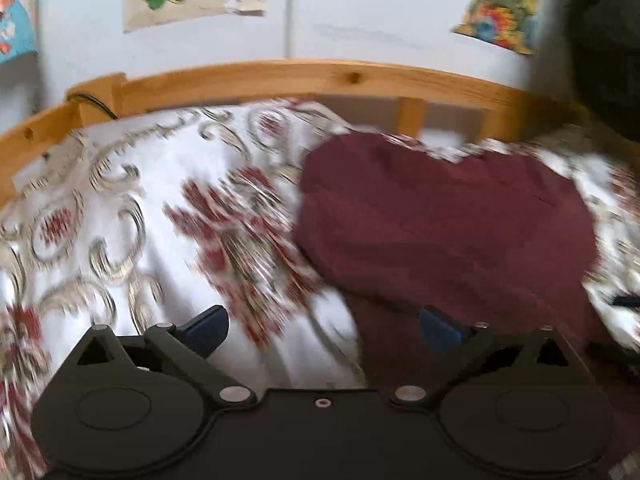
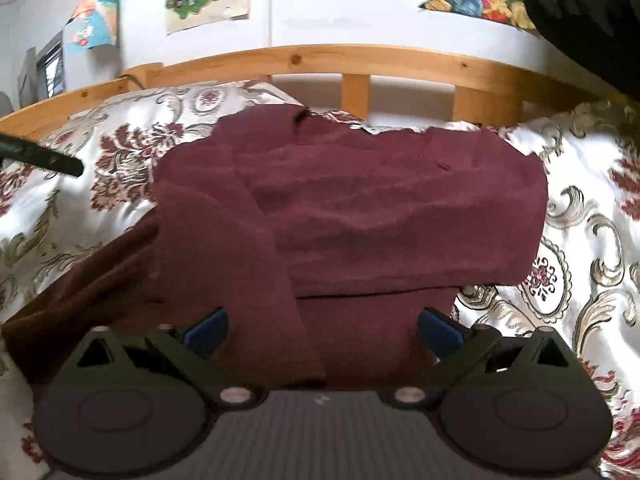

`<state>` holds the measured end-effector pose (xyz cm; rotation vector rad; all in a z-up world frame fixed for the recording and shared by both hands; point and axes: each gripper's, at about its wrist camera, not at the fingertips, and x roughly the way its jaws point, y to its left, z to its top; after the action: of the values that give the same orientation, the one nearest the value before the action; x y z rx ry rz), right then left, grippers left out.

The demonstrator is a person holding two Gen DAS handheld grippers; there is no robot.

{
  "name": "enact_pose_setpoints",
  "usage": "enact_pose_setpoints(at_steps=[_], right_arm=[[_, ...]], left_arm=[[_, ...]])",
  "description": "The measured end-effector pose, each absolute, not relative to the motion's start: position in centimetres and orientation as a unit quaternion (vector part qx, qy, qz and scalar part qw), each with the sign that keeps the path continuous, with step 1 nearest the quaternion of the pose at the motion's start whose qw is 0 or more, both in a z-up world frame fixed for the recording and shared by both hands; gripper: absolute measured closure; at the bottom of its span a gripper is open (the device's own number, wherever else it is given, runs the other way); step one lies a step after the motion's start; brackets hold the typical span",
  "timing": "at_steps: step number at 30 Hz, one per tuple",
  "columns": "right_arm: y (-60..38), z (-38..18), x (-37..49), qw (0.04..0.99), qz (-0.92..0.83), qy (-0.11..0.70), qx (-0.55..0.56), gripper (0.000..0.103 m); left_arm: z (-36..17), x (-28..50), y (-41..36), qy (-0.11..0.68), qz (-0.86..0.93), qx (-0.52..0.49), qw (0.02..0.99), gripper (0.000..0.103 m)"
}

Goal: Fold small clothes

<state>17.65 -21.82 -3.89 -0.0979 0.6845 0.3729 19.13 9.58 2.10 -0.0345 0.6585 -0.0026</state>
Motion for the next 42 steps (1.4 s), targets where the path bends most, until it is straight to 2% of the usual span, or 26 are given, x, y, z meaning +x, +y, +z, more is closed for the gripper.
enact_pose_setpoints(at_steps=[10, 18, 25, 35, 42], right_arm=[[-20.3, -2.0, 10.3, 0.883, 0.228, 0.372, -0.174, 0.000], [-17.6, -4.0, 5.5, 0.836, 0.244, 0.404, -0.280, 0.000], [-17.3, -5.4, 6.5, 0.835, 0.219, 0.425, -0.272, 0.000], [-18.6, -5.5, 7.2, 0.843, 0.219, 0.428, -0.242, 0.000], [-18.9, -5.6, 8.0, 0.843, 0.219, 0.435, -0.227, 0.000]], left_arm=[[-0.8, 11.2, 6.8, 0.357, -0.133, 0.044, 0.924, 0.001], [-4.4, 9.7, 3.0, 0.397, -0.163, 0.147, 0.891, 0.001], [-6.6, 11.5, 1.6, 0.426, -0.132, 0.159, 0.881, 0.000], [-6.1, 10.7, 1.1, 0.395, -0.124, 0.237, 0.879, 0.004], [-5.8, 10.9, 1.7, 0.381, -0.097, 0.184, 0.901, 0.008]])
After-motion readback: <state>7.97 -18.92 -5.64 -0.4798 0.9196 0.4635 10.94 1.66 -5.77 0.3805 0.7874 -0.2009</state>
